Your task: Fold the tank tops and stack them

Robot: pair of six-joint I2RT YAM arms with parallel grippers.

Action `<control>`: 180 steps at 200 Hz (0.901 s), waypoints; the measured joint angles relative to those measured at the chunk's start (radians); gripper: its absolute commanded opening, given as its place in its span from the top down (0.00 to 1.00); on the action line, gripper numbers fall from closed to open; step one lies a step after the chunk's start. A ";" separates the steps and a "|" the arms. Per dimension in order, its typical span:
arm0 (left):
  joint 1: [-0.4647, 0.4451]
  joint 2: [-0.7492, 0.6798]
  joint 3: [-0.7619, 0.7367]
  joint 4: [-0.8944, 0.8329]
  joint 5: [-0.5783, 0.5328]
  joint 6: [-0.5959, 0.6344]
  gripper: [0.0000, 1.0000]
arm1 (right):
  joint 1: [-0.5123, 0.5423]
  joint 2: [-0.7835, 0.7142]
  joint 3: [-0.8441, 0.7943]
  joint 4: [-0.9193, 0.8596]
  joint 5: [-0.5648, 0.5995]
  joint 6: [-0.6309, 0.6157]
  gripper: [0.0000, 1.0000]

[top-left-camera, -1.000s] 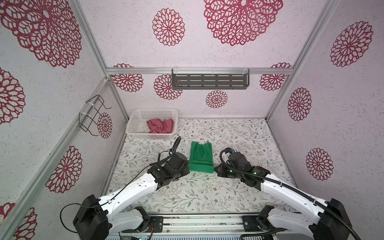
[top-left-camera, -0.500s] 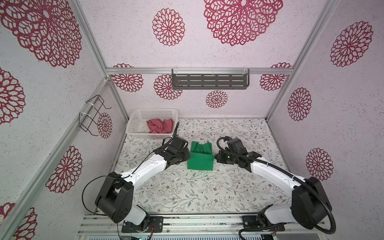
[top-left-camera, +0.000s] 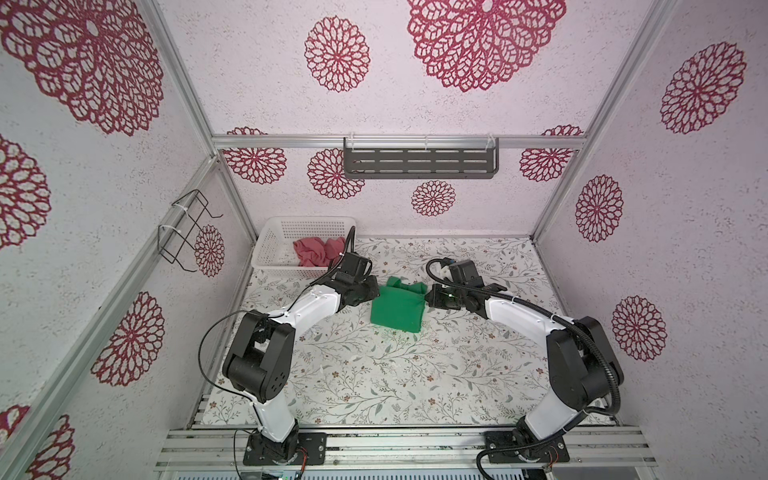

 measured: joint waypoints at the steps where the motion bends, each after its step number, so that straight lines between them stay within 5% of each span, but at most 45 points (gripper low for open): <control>1: 0.001 0.003 0.003 0.001 0.001 0.002 1.00 | 0.000 0.001 0.001 0.000 0.000 0.000 1.00; 180: 0.053 0.407 0.435 0.011 0.120 0.080 1.00 | -0.118 0.257 0.203 0.019 -0.058 -0.054 1.00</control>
